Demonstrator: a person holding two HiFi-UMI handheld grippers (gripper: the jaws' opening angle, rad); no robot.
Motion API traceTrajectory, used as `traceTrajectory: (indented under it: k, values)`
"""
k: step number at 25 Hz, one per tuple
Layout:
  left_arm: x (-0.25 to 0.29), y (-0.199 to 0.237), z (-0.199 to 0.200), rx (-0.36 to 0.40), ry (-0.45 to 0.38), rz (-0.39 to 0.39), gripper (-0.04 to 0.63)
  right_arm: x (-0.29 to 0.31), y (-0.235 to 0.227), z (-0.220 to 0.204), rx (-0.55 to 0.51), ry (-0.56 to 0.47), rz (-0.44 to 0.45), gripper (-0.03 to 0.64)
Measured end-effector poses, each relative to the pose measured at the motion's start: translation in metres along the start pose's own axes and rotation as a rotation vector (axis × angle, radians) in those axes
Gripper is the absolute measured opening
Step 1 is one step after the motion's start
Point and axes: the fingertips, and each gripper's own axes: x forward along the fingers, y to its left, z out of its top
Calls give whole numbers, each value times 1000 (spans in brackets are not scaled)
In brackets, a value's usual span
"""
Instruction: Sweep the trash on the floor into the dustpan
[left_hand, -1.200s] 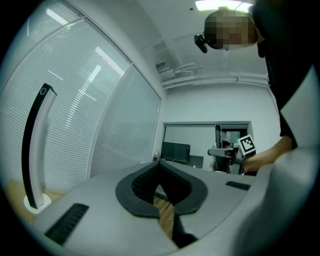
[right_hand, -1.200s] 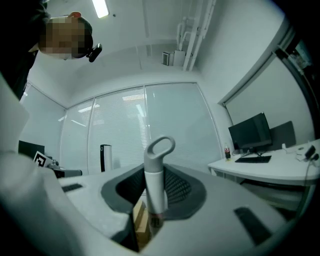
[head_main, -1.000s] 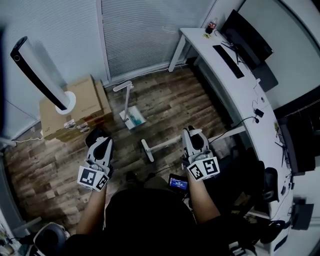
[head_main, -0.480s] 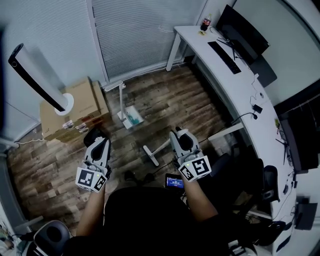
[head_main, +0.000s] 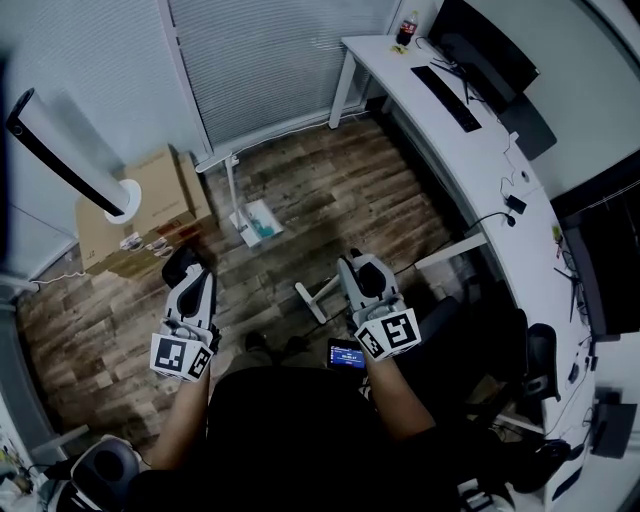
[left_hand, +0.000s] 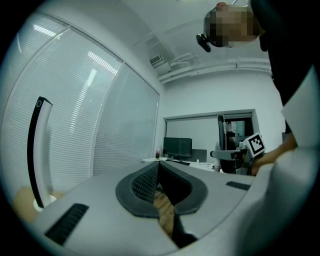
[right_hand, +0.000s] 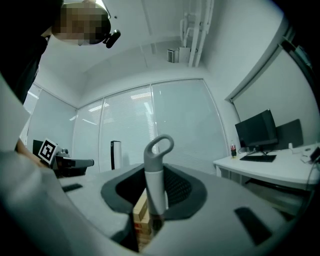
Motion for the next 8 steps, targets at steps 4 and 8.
traceTrajectory:
  k: [4, 8]
  values:
    - [7, -11, -9, -9, 26, -6, -6, -6, -15, -2, 8, 1, -9, 99]
    - [18, -20, -15, -19, 36, -14, -6, -10, -28, -5, 15, 1, -13, 100]
